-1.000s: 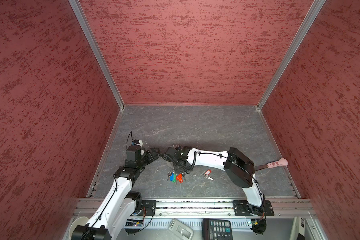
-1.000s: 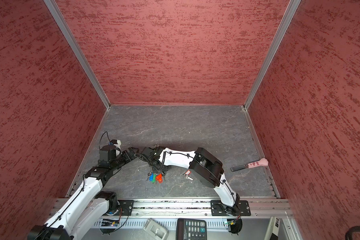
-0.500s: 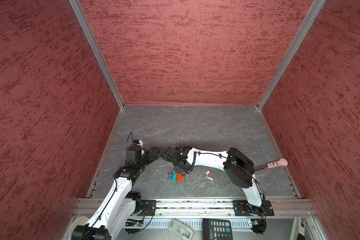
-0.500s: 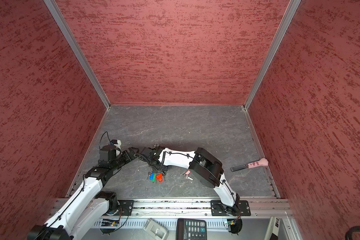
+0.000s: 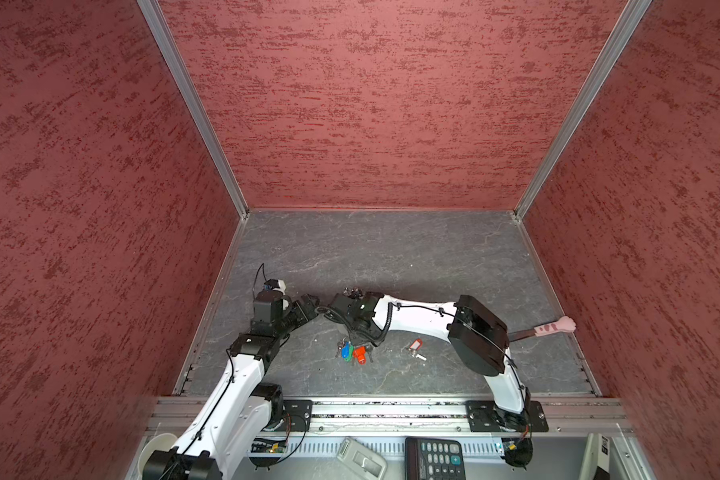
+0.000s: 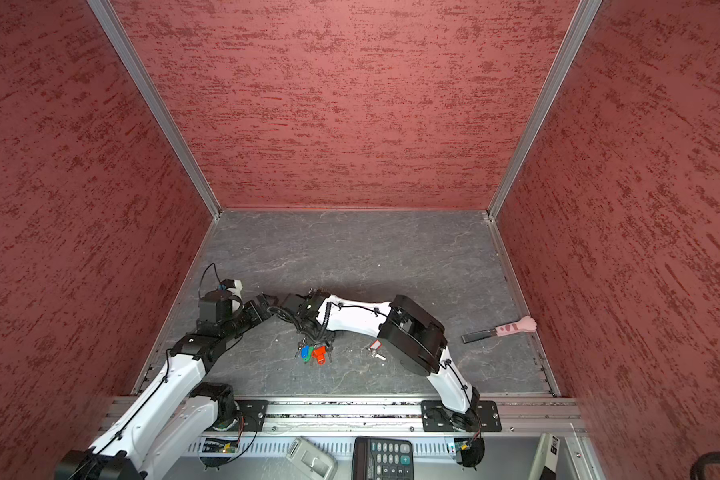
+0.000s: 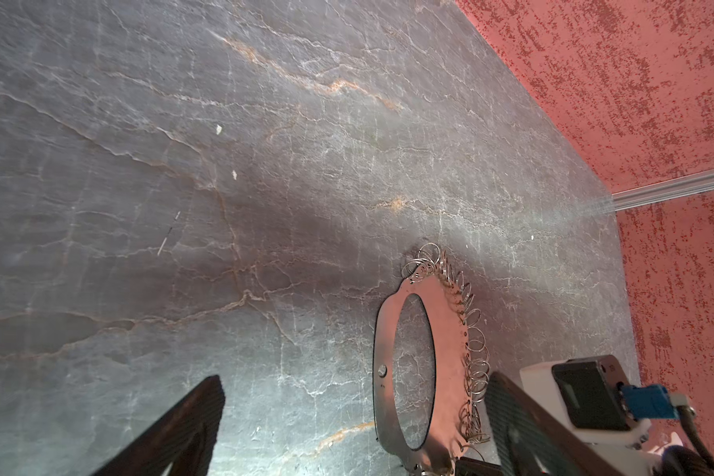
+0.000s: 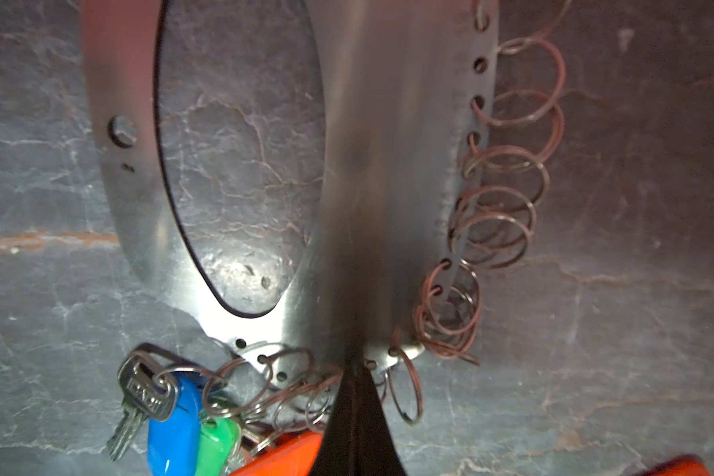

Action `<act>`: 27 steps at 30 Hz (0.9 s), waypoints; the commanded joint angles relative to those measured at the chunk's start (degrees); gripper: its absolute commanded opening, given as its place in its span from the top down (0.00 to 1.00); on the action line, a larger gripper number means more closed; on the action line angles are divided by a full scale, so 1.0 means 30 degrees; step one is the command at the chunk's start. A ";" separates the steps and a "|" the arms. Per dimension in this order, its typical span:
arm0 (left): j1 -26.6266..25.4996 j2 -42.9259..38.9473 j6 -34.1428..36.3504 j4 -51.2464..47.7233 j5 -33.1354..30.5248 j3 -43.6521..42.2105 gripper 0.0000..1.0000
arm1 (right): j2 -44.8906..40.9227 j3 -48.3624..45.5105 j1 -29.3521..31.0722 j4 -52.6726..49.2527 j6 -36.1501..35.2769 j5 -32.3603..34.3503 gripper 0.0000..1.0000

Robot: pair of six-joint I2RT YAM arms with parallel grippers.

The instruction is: Put the keys on the keyring

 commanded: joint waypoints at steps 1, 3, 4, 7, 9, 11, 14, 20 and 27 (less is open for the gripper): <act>-0.0158 -0.0059 0.0298 0.0400 -0.0228 -0.0134 0.00 | 0.0418 0.0758 0.0097 -0.1665 0.0509 0.1408 0.99; -0.0161 -0.0055 0.0296 0.0400 -0.0235 -0.0126 0.00 | 0.0595 0.0845 0.0092 -0.2107 0.0586 0.1626 0.98; -0.0162 -0.0068 0.0298 0.0389 -0.0238 -0.0126 0.00 | 0.0626 0.0819 0.0094 -0.2141 0.0610 0.1631 0.97; -0.0161 -0.0094 0.0298 0.0380 -0.0269 -0.0126 0.00 | 0.0634 0.0800 0.0088 -0.2051 0.0590 0.1621 0.95; -0.0164 -0.0100 0.0301 0.0356 -0.0256 -0.0156 0.00 | 0.0647 0.0843 0.0096 -0.1946 0.0560 0.1532 0.94; -0.0189 -0.0103 0.0297 0.0358 -0.0270 -0.0156 0.00 | 0.0747 0.0844 0.0106 -0.1868 0.0593 0.1399 0.93; -0.0191 -0.0111 0.0298 0.0383 -0.0252 -0.0148 0.00 | 0.0893 0.0958 0.0091 -0.2192 0.0680 0.1579 0.91; -0.0220 -0.0114 0.0298 0.0414 -0.0277 -0.0153 0.00 | 0.0951 0.1028 0.0086 -0.2739 0.0883 0.2048 0.83; -0.0264 -0.0144 0.0299 0.0392 -0.0300 -0.0153 0.00 | 0.1158 0.1240 0.0095 -0.3007 0.0837 0.2188 0.87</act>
